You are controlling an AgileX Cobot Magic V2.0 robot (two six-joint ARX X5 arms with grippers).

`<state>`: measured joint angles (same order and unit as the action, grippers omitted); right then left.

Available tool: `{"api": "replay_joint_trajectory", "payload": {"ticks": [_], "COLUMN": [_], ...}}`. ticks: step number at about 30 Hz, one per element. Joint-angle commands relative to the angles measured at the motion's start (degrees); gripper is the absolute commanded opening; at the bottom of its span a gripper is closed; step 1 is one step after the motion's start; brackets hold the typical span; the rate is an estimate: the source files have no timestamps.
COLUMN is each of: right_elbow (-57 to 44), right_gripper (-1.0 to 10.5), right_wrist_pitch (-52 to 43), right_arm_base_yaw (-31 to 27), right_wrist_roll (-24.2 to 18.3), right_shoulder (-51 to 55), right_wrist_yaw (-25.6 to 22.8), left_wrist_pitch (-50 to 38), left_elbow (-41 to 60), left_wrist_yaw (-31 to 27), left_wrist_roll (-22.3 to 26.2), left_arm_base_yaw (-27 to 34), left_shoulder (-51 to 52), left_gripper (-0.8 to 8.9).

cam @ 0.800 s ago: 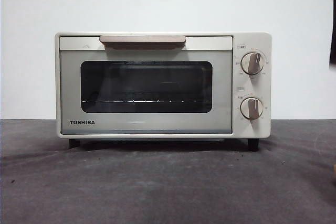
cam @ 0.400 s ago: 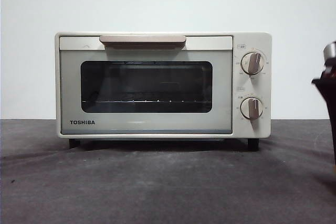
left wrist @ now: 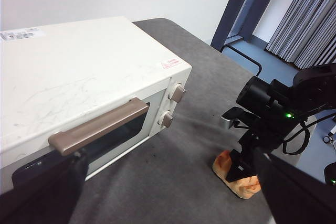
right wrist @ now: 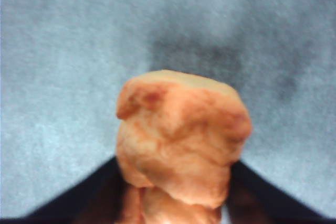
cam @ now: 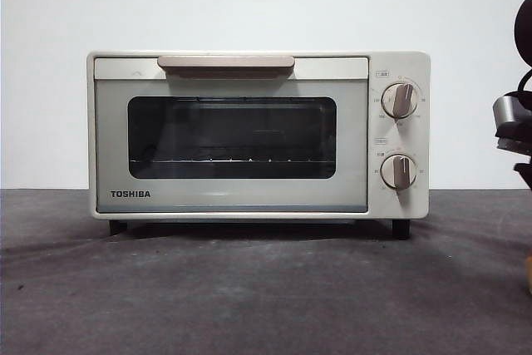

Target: The left arm flap open the oven, the right arm pick bread and place it into oven, the left arm flap close the oven

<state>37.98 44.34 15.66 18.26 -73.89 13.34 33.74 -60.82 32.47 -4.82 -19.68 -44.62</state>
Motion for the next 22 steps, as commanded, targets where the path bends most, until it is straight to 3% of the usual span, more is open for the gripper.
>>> {"api": "replay_joint_trajectory", "payload": {"ticks": [1,9,14,22], "right_elbow": [0.90,6.29,7.26,7.48], "right_gripper": [1.6,1.6,1.6,1.6], "right_wrist_pitch": [0.77,7.10,7.21,5.86], "right_arm_base_yaw": [0.35,0.35,0.33,0.33], "right_wrist_roll": [0.17,-1.01,-2.12,-2.21], "right_shoulder": [0.00,8.87,18.91,34.80], "right_wrist_yaw": [0.22,0.66,3.96,11.50], "left_wrist_pitch": [-0.22,1.14,5.57,13.09], "left_elbow": [-1.33,-1.53,-3.65,-13.00], "left_wrist_yaw": [0.15,0.15,0.13,-0.74], "left_wrist_roll": [0.70,-0.39,-0.31,0.22], "left_arm_base_yaw": [-0.26,-0.26,-0.26,-1.14], "left_shoulder": [-0.39,-2.73,-7.93,-22.12], "left_gripper": [5.01,4.97,4.83,1.88]}}
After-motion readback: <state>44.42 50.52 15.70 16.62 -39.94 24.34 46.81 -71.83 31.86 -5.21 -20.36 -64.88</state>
